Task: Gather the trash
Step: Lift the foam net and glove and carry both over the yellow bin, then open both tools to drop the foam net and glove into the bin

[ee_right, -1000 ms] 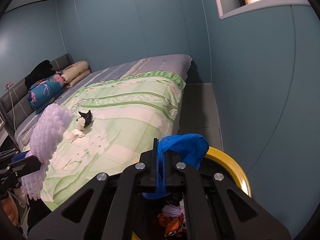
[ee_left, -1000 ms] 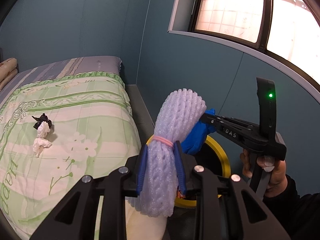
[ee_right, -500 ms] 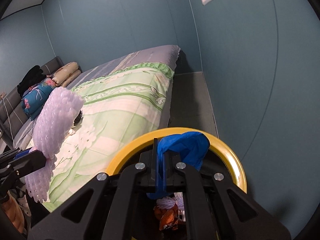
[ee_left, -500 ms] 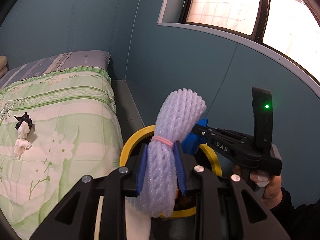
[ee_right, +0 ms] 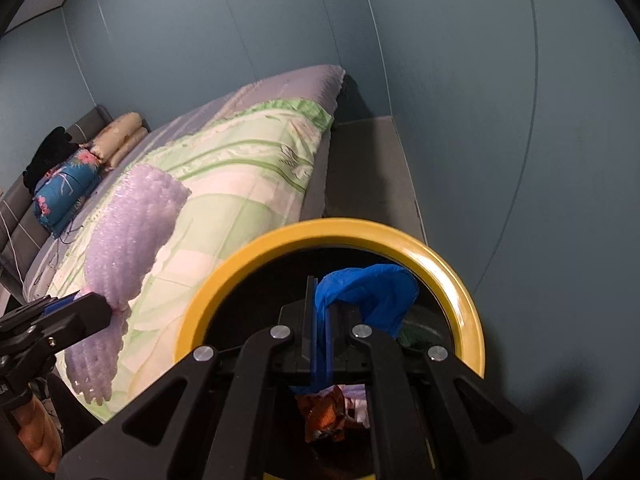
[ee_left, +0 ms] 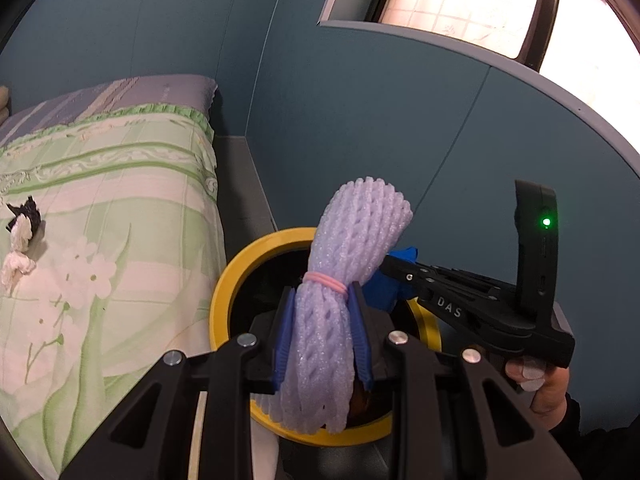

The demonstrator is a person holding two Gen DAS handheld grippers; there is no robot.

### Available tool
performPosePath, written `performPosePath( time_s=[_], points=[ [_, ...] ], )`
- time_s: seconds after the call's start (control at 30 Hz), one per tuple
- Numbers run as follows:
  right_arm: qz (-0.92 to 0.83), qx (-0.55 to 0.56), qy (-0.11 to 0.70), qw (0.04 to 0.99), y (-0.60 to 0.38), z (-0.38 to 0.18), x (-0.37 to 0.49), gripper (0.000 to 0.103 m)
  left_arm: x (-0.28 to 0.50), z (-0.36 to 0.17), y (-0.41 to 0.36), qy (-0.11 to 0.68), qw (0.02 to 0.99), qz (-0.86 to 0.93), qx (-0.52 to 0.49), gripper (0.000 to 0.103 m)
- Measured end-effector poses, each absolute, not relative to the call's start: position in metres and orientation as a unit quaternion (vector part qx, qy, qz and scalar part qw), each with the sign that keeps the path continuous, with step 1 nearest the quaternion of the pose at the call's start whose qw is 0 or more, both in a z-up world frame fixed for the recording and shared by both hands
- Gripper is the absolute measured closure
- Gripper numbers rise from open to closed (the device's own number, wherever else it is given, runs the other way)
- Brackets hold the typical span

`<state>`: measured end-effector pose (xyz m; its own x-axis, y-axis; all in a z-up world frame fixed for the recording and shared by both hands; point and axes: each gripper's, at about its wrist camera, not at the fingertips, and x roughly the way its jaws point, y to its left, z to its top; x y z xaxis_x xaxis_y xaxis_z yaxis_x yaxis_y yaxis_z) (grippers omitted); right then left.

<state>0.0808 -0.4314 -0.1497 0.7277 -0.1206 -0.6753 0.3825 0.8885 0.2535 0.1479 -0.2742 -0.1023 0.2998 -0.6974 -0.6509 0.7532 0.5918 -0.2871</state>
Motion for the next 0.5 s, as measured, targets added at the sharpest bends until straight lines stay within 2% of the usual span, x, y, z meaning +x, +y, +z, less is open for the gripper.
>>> performPosePath(
  time_s=[0.3,0.43,0.5],
  points=[
    [-0.14,0.19,0.366,0.9,-0.431,-0.16,0.082,0.101,0.16,-0.134,-0.283,0.436,0.782,-0.445,0.029,0.077],
    [-0.139,0.193,0.375,0.896,-0.429,-0.162,0.082,0.1,0.169,-0.142,-0.282,0.457,0.773,-0.439,0.014,0.07],
    [-0.141,0.193,0.376,0.895,-0.431,-0.163,0.082,0.1,0.173,-0.144,-0.279,0.462,0.772,-0.436,0.007,0.063]
  ],
)
